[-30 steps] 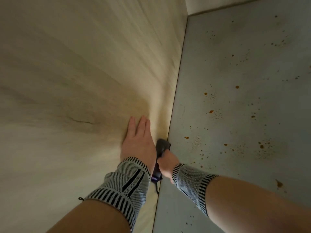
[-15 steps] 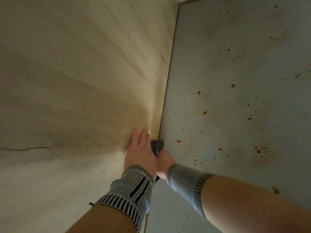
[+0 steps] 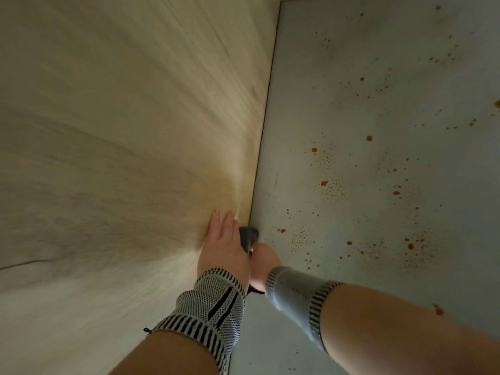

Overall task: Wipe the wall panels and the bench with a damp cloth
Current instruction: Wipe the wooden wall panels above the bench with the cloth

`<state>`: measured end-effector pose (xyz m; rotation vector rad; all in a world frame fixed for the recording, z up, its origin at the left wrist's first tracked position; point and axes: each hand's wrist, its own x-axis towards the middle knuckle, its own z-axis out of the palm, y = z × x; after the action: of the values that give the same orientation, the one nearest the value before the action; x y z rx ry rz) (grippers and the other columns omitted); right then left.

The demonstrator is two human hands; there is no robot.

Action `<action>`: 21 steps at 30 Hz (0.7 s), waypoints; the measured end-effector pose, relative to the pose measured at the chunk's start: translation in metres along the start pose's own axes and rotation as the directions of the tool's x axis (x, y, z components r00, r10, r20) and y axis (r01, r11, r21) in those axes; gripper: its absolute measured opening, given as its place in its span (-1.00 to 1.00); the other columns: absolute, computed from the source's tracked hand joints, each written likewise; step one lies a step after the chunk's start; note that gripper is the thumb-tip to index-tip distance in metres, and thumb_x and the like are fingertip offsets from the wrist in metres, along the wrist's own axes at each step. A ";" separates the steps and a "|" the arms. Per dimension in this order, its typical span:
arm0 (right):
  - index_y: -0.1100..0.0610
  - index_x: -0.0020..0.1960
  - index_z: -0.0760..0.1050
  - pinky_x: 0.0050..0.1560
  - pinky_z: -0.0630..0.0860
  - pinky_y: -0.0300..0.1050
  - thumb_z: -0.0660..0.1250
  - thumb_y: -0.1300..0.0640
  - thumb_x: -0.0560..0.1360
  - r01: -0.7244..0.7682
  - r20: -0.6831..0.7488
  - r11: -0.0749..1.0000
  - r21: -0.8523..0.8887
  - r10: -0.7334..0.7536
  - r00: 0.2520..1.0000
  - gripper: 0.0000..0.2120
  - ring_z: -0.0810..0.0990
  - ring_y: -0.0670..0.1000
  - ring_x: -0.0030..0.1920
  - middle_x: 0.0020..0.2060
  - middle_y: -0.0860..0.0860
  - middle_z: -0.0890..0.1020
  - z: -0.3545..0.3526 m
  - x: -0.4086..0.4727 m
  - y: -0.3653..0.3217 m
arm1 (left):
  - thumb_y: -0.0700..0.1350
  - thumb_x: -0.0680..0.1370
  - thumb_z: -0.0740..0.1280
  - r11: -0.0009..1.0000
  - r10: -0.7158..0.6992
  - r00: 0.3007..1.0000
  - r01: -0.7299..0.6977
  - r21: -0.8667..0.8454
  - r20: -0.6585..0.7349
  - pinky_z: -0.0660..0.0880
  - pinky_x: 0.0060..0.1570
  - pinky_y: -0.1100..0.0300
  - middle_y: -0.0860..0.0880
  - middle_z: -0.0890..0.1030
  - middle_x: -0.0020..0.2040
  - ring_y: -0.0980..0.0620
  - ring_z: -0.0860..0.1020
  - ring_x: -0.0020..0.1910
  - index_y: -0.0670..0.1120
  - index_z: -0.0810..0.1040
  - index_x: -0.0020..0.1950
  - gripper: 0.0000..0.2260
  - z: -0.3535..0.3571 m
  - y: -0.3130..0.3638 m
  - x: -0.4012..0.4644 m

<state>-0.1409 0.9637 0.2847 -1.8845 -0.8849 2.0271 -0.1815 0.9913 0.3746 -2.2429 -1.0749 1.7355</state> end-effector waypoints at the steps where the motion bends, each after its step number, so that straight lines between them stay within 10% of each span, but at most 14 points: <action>1: 0.28 0.17 0.53 0.16 0.56 0.02 0.17 0.26 0.60 0.012 -0.027 1.000 -0.009 -0.012 1.000 -0.77 0.57 0.09 0.04 0.04 0.15 0.59 -0.008 0.010 -0.008 | 0.18 0.66 0.07 1.000 0.002 1.000 -0.002 0.009 -0.006 -0.44 0.33 -0.31 -0.22 -0.13 0.61 -0.26 -0.25 0.56 -0.08 0.09 0.61 -0.41 -0.001 -0.001 -0.001; 10: 0.25 0.27 0.40 0.10 0.42 -0.07 0.09 0.22 0.64 0.155 -0.172 0.953 -0.259 -0.204 0.964 -0.75 0.51 0.17 0.16 0.17 0.21 0.51 -0.043 0.043 -0.031 | 0.06 0.69 -0.03 0.998 0.024 1.000 -0.024 0.066 -0.005 -0.35 0.40 -0.34 -0.24 -0.11 0.61 -0.28 -0.23 0.57 -0.17 0.13 0.58 -0.49 -0.002 -0.002 -0.010; 16: 0.20 0.41 0.34 0.29 0.44 -0.04 0.14 0.18 0.63 0.104 -0.073 0.987 -0.122 -0.113 0.991 -0.64 0.51 0.14 0.27 0.28 0.16 0.52 0.010 -0.003 0.003 | 0.17 0.67 0.00 0.999 -0.022 1.000 0.021 0.028 0.013 -0.37 0.40 -0.32 -0.23 -0.10 0.61 -0.26 -0.23 0.57 -0.12 0.01 0.61 -0.41 -0.002 -0.004 -0.043; 21: 0.15 0.27 0.41 -0.02 0.49 -0.12 0.15 0.29 0.57 0.251 -0.197 0.968 0.020 -0.243 0.950 -0.71 0.57 0.13 0.03 0.13 0.17 0.54 0.006 -0.033 -0.040 | 0.11 0.69 0.01 0.994 -0.108 0.992 0.106 -0.029 -0.060 -0.36 0.41 -0.30 -0.20 -0.09 0.62 -0.24 -0.23 0.57 -0.13 -0.10 0.62 -0.40 -0.013 -0.025 -0.086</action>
<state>-0.1511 0.9755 0.3352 -1.8066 -0.9604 1.6737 -0.1896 0.9637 0.4609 -2.1945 -1.1879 1.6089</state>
